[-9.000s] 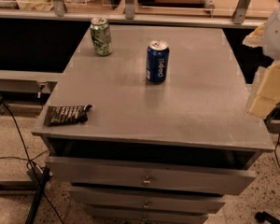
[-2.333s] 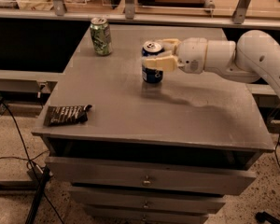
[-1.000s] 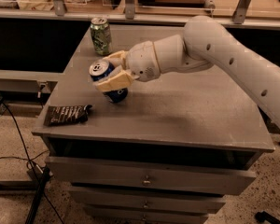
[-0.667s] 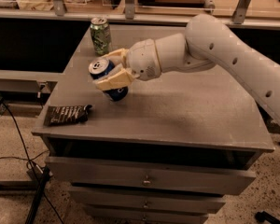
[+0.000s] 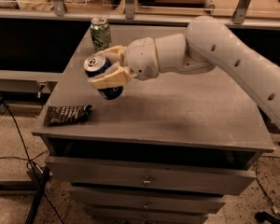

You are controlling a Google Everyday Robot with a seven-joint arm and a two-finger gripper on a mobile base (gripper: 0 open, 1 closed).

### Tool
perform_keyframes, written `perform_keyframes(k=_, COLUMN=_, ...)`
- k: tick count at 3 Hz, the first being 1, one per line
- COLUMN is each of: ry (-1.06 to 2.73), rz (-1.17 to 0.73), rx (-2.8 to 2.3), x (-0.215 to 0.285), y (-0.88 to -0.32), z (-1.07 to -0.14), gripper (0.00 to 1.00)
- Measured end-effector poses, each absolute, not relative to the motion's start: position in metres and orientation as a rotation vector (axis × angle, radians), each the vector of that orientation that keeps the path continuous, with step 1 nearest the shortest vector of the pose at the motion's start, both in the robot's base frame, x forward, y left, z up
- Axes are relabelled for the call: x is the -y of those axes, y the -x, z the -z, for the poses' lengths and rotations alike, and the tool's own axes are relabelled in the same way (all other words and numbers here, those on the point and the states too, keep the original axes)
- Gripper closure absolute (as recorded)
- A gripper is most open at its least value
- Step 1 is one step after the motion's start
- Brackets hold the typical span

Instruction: Move pepsi can near rxbar chocolate

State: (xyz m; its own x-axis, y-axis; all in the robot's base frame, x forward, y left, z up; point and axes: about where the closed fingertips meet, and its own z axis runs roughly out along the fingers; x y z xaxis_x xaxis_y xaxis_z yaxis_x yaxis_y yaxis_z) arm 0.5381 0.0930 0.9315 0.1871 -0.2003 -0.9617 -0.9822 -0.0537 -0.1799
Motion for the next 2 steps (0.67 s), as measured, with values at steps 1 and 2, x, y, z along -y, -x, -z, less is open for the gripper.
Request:
perform_keyframes(k=1, ry=1.457, rz=-1.011, rx=-1.181, x=-0.0985, y=-0.5371, z=-0.9288, gripper=1.00)
perform_keyframes(k=2, ry=1.440, rz=-1.033, rx=-1.170, x=-0.1038, y=-0.5387, z=-0.9235, gripper=1.00)
